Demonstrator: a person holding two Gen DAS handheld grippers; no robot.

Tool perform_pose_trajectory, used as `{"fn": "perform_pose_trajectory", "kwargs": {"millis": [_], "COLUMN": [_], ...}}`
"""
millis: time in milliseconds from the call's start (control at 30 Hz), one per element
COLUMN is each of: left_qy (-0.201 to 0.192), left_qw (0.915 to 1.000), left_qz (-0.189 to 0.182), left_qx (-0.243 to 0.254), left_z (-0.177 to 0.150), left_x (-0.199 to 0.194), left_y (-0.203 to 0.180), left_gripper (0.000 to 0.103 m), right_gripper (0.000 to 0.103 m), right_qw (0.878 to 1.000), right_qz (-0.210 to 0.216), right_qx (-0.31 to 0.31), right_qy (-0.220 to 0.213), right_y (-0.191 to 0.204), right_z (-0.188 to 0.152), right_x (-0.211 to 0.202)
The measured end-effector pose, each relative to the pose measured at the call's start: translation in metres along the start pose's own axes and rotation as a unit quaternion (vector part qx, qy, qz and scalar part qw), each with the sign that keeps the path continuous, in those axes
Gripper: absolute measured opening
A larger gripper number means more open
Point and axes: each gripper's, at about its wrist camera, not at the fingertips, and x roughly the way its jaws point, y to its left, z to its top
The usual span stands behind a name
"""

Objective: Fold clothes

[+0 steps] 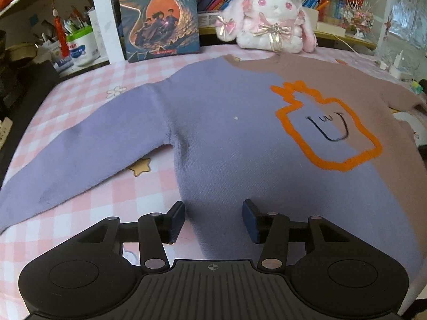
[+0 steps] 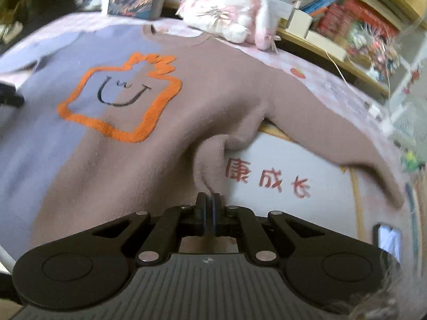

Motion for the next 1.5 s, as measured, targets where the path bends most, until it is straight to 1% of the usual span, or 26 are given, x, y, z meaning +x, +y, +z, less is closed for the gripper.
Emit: {"fn": "perform_pose_trajectory", "kwargs": {"millis": [67,167,233,267,300,333,400,433,533,700,800,867,900,933,967,1000,1067,1167,1200,1233,1267,1300,1333,1367,1433,1500], "left_qy": [-0.001,-0.005,-0.008,-0.010,-0.012,-0.013,-0.009,-0.007,-0.006,-0.007,-0.005,-0.007,-0.006,-0.005,-0.004,-0.003,-0.001,0.003,-0.002,-0.006,-0.007,-0.008,-0.009,-0.013,-0.014,0.000], "left_qw": [1.0000,0.9998,0.9998,0.9997,0.9997,0.9998,0.9999,0.9999,0.9994,0.9989,0.9985,0.9984,0.9982,0.9979,0.9975,0.9969,0.9953,0.9917,0.9927,0.9937,0.9941,0.9944,0.9939,0.9938,0.9921,0.9921], "left_qz": [-0.007,-0.018,-0.019,-0.020,-0.020,-0.014,0.004,0.012,0.033,0.045,0.052,0.047,0.042,0.036,0.030,0.025,0.014,-0.003,0.003,0.009,0.005,0.001,0.000,0.014,0.048,0.059], "left_qx": [0.001,0.008,0.007,0.006,0.005,-0.001,-0.002,0.000,0.003,-0.010,-0.016,-0.032,-0.042,-0.053,-0.064,-0.075,-0.096,-0.129,-0.120,-0.111,-0.108,-0.105,-0.110,-0.110,-0.115,-0.111], "left_z": [0.001,0.003,0.002,0.001,0.000,0.001,0.003,0.004,0.007,0.006,0.005,0.002,0.000,-0.002,-0.004,-0.006,-0.010,-0.016,-0.015,-0.015,-0.012,-0.010,-0.006,-0.002,0.008,0.018], "left_x": [0.002,0.005,0.004,0.004,0.003,0.003,0.002,0.002,0.002,0.001,-0.004,-0.013,-0.013,-0.014,-0.014,-0.014,-0.015,-0.016,-0.015,-0.014,-0.012,-0.010,-0.008,-0.005,0.001,0.004], "left_y": [-0.006,-0.020,-0.018,-0.017,-0.016,-0.012,-0.005,-0.003,0.004,0.012,0.012,0.014,0.014,0.015,0.015,0.016,0.016,0.018,0.015,0.012,0.014,0.016,0.025,0.032,0.047,0.053], "left_gripper": [0.050,0.050,0.048,0.048,0.041,0.036,0.031,0.030,0.031,0.032,0.033,0.039,0.048,0.055,0.057,0.060,0.062,0.060,0.050,0.023,0.009,0.005,0.005,0.005,0.003,0.003], "right_gripper": [0.004,0.004,0.005,0.005,0.005,0.005,0.005,0.004,0.004,0.005,0.005,0.005,0.007,0.015,0.025,0.028,0.031,0.030,0.030,0.029,0.020,0.019,0.016,0.013,0.011,0.011], "right_qw": [0.998,0.996,0.994,0.995,0.997,0.999,0.999,0.999,1.000,0.998,0.997,0.997,0.997,0.996,0.995,0.994,0.992,0.992,0.991,0.991,0.991,0.992,0.992,0.992,0.994,0.995], "right_qz": [-0.025,-0.083,-0.096,-0.088,-0.065,-0.037,0.030,0.032,0.010,0.060,0.056,0.040,0.037,0.034,0.030,0.027,0.027,0.033,0.037,0.042,0.047,0.052,0.057,0.061,0.069,0.073], "right_qx": [0.056,0.041,0.047,0.044,0.032,0.017,0.006,0.008,0.020,0.007,0.042,0.065,0.073,0.084,0.096,0.109,0.119,0.123,0.123,0.124,0.120,0.115,0.111,0.103,0.087,0.070], "right_qy": [-0.001,0.000,0.007,0.008,0.004,-0.002,-0.013,-0.014,-0.011,0.008,0.007,0.009,0.009,0.008,0.006,0.003,0.010,0.022,0.023,0.023,0.024,0.024,0.025,0.025,0.021,0.013], "right_y": [-0.018,-0.031,-0.035,-0.031,-0.023,-0.013,0.002,0.005,0.000,-0.008,-0.013,-0.016,-0.019,-0.024,-0.029,-0.034,-0.039,-0.040,-0.039,-0.038,-0.036,-0.033,-0.030,-0.026,-0.017,-0.008], "right_z": [0.002,-0.001,-0.002,0.000,0.002,0.004,0.005,0.005,0.003,-0.002,-0.005,-0.008,-0.010,-0.010,-0.010,-0.011,-0.015,-0.020,-0.021,-0.021,-0.020,-0.020,-0.019,-0.018,-0.013,-0.011], "right_x": [0.008,0.016,0.018,0.017,0.014,0.011,0.002,0.002,0.002,-0.004,-0.003,-0.006,-0.008,-0.010,-0.013,-0.015,-0.015,-0.012,-0.012,-0.013,-0.013,-0.013,-0.013,-0.012,-0.011,-0.010]}}
